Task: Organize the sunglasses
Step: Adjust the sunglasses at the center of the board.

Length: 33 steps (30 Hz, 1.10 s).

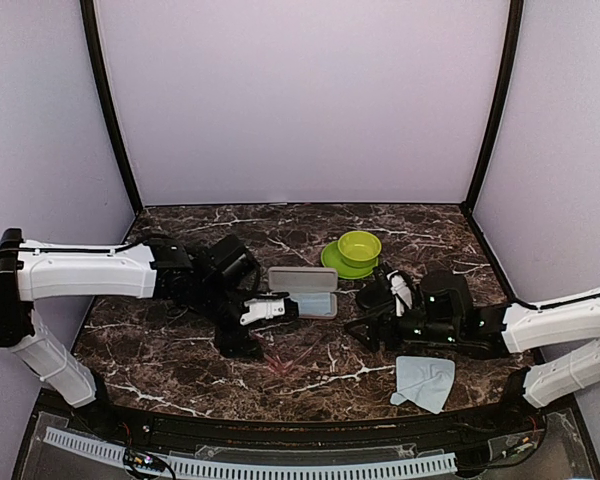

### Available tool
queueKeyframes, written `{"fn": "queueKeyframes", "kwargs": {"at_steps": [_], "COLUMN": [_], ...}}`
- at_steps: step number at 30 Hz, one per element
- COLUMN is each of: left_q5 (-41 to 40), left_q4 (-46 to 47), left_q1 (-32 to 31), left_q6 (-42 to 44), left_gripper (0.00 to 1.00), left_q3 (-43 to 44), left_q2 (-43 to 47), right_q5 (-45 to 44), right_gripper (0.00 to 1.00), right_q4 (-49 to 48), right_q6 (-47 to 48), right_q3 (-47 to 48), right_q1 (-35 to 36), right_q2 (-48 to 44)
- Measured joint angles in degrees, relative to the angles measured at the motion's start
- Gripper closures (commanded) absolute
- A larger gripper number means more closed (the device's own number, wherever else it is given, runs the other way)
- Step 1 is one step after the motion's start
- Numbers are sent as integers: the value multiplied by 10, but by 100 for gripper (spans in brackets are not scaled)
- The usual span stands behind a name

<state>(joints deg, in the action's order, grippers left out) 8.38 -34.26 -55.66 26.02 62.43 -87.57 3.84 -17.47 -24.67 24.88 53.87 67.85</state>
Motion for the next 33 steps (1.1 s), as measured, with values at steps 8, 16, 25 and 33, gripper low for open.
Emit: {"fn": "queueKeyframes", "kwargs": {"at_steps": [8, 16, 25, 33], "left_q5": [-35, -53, -57, -50], "left_q4": [-24, -41, -49, -68], "left_q1": [9, 31, 32, 32], "left_q6": [110, 180, 231, 247], "left_gripper": [26, 27, 31, 33], "left_q3": [4, 40, 80, 103], "left_q2": [-59, -127, -161, -195], "right_q5": [12, 14, 15, 15], "right_gripper": [19, 19, 19, 19], "right_q4": [-33, -45, -55, -62], "right_q6": [0, 0, 0, 0], "right_q3": [-13, -19, -19, -23], "right_q1": [-3, -4, -4, -4], "right_q2": [3, 5, 14, 16]}}
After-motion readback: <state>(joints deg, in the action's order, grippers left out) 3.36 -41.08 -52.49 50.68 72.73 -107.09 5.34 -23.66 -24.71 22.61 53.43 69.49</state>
